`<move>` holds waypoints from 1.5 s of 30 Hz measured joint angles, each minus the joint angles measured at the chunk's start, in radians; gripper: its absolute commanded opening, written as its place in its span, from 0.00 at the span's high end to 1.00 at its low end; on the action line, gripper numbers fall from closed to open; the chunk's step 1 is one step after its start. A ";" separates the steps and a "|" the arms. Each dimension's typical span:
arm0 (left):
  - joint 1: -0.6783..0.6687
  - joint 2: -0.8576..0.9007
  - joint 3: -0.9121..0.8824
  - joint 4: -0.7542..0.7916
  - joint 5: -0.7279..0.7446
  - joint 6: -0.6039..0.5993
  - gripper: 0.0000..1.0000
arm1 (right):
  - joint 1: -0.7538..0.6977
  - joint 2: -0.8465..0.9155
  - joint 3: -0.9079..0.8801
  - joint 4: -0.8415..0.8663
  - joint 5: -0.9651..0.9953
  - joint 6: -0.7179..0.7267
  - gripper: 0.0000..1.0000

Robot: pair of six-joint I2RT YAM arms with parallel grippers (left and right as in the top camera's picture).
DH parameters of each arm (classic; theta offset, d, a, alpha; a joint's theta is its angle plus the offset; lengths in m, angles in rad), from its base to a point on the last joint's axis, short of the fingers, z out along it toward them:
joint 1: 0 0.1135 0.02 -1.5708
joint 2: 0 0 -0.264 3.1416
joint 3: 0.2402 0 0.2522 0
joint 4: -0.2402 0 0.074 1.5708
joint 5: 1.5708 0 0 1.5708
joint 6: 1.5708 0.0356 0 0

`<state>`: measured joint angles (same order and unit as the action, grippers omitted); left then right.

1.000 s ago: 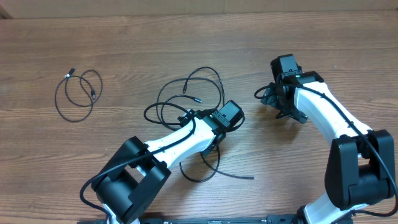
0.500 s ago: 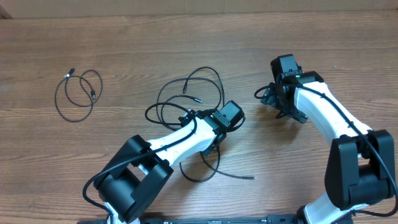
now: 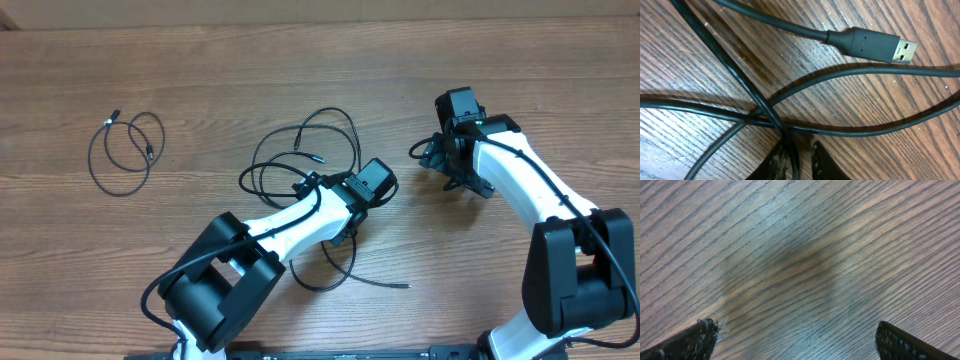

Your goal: Untangle cables

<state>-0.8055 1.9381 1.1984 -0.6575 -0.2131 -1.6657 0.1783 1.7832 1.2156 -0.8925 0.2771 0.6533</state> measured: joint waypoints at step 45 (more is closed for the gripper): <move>0.000 -0.057 0.072 -0.272 -0.042 0.069 0.66 | 0.000 0.000 0.000 0.000 0.000 0.000 0.00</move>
<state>-0.8055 1.8812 1.2709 -0.9291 -0.2554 -1.5970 0.1783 1.7832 1.2156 -0.8925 0.2775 0.6529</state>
